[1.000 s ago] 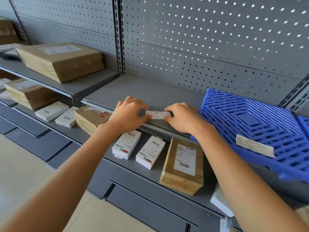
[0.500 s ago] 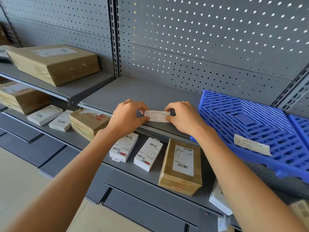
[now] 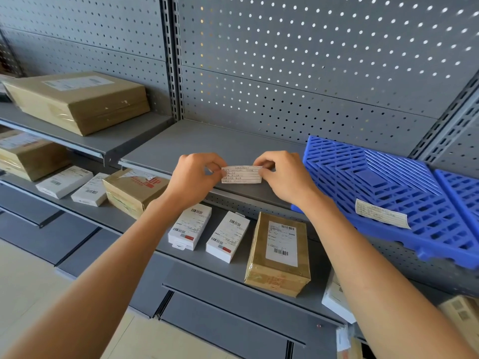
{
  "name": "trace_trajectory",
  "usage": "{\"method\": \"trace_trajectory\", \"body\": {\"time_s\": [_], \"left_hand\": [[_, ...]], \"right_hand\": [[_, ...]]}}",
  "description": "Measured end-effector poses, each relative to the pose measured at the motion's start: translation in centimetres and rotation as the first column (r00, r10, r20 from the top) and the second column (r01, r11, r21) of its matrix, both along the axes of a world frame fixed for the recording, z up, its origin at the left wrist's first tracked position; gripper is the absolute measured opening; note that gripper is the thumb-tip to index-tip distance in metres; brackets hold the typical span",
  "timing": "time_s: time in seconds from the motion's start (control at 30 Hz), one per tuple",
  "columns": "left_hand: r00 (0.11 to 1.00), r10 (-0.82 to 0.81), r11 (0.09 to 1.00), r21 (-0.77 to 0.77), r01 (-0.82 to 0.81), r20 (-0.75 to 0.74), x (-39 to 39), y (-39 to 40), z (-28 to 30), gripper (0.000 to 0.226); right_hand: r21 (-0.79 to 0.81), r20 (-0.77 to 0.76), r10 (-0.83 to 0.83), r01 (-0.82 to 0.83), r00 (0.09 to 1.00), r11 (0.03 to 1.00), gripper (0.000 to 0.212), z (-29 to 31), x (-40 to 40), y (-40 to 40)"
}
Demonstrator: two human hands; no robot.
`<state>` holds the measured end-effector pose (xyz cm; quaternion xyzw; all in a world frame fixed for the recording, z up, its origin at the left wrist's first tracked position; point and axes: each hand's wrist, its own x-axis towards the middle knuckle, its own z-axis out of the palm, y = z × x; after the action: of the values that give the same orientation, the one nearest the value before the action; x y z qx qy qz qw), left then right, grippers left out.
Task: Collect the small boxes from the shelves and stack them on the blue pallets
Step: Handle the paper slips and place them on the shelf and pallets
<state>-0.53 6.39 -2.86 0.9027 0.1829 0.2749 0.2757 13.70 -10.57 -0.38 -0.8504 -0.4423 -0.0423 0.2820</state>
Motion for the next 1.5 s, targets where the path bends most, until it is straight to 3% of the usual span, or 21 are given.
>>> {"method": "trace_trajectory", "body": {"time_s": [0.53,0.83,1.1,1.5], "left_hand": [[0.974,-0.16,0.98,-0.09,0.176,0.163,1.0,-1.9,3.7,0.007],[0.925,-0.322,0.939,-0.057,0.339,0.199,3.7,-6.9,5.6,0.006],[0.843,-0.491,0.859,-0.04,0.511,0.218,6.3,-14.8,6.5,0.006],[0.723,-0.656,0.733,-0.042,0.679,0.217,7.9,-33.1,7.2,0.005]], "right_hand": [[0.219,-0.074,-0.12,0.134,0.99,0.967,0.015,3.4,-2.1,-4.8],[0.288,-0.076,-0.275,0.285,0.959,0.914,0.012,4.3,-2.7,-11.1],[0.34,-0.082,-0.416,0.417,0.906,0.843,0.013,5.1,-3.5,-20.3],[0.383,-0.126,-0.553,0.554,0.824,0.739,0.012,5.1,-6.0,-39.0]]}}
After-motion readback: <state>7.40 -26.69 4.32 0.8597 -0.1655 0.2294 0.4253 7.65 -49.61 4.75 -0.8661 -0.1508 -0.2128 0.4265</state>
